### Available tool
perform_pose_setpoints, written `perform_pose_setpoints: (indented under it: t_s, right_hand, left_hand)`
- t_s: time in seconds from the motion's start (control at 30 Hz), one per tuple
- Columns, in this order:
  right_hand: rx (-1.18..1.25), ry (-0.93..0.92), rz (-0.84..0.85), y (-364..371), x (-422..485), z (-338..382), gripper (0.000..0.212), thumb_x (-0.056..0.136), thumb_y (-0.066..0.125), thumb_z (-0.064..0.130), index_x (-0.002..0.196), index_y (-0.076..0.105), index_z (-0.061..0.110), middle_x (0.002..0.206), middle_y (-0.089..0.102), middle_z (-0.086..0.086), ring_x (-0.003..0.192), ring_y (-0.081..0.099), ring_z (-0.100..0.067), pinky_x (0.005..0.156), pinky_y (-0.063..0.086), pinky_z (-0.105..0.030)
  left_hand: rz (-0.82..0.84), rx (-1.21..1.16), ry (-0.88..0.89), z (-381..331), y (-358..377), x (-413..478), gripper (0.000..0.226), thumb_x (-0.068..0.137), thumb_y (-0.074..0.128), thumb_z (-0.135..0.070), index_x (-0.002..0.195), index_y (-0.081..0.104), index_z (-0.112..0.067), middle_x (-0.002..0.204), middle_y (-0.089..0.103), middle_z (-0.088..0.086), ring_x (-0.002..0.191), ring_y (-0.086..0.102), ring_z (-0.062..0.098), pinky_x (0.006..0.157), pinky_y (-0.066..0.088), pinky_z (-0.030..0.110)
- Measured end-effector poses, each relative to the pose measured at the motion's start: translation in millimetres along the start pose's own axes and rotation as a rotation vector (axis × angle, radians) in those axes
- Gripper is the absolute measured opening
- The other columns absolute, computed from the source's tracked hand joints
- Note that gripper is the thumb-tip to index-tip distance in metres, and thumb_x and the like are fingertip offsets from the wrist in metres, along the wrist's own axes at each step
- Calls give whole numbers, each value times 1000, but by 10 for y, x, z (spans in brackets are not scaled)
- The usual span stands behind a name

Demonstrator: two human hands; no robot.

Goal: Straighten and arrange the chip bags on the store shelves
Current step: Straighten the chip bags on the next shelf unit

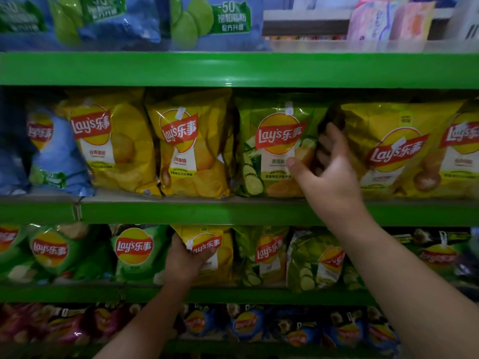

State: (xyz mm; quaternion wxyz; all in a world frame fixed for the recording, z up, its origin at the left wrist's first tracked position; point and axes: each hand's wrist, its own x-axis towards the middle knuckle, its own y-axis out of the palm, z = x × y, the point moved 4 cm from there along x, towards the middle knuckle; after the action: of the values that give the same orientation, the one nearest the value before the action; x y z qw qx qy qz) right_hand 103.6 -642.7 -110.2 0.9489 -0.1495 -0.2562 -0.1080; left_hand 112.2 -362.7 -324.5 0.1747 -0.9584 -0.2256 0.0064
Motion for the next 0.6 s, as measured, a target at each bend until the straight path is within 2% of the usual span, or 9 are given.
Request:
perform_pose_setpoints:
  t_s: [0.1, 0.17, 0.23, 0.33, 0.4, 0.47, 0.53, 0.6]
  right_hand:
    - [49, 37, -25, 81, 93, -60, 90, 74, 75, 46, 143, 16, 43, 151, 31, 11, 134, 35, -9, 108, 38, -37]
    - [54, 51, -46, 110, 144, -91, 93, 74, 75, 45, 144, 14, 41, 153, 28, 8, 138, 31, -14, 111, 35, -44]
    - [31, 76, -54, 134, 187, -122, 94, 75, 75, 43, 145, 13, 40, 153, 29, 8, 137, 31, -13, 110, 34, -39]
    - [6, 91, -52, 145, 227, -151, 89, 79, 72, 39, 146, 13, 40, 151, 31, 11, 124, 33, -1, 98, 31, -22]
    - [-37, 66, -69, 137, 231, -139, 82, 84, 69, 35, 146, 16, 40, 150, 33, 12, 118, 30, 3, 97, 27, -21]
    - [-68, 22, -103, 131, 222, -114, 74, 87, 65, 30, 145, 20, 38, 148, 36, 12, 119, 31, 5, 100, 28, -22]
    - [-39, -25, -134, 129, 197, -94, 66, 90, 61, 26, 144, 24, 36, 141, 43, 14, 121, 38, 6, 100, 35, -21]
    - [7, -69, -156, 117, 177, -72, 60, 92, 58, 26, 143, 27, 32, 128, 50, 22, 113, 47, 12, 93, 40, -11]
  left_hand:
    - [6, 0, 31, -25, -33, 28, 85, 65, 89, -27, 136, 43, -22, 113, 65, 0, 104, 64, 30, 85, 52, 42]
    - [18, -6, 51, -49, -54, 54, 83, 66, 88, -29, 135, 43, -21, 118, 65, 1, 105, 63, 29, 86, 53, 45]
    - [25, -17, 51, -66, -72, 75, 77, 67, 88, -28, 131, 46, -19, 117, 66, 2, 103, 64, 28, 83, 53, 41]
    - [33, -48, 35, -100, -94, 77, 62, 67, 88, -24, 115, 48, -25, 100, 68, -7, 92, 68, 23, 71, 52, 31]
    - [35, -56, 31, -120, -110, 71, 58, 68, 88, -24, 110, 48, -28, 94, 66, -14, 88, 68, 19, 66, 52, 30]
    - [36, -58, 27, -127, -128, 69, 56, 67, 88, -25, 107, 48, -29, 93, 66, -14, 87, 68, 20, 67, 55, 34]
    - [41, -52, 17, -132, -141, 68, 54, 68, 88, -28, 106, 50, -27, 94, 68, -8, 84, 68, 23, 70, 57, 43]
    - [42, -53, 16, -130, -154, 70, 52, 68, 88, -29, 104, 51, -26, 95, 69, -6, 84, 69, 25, 73, 58, 48]
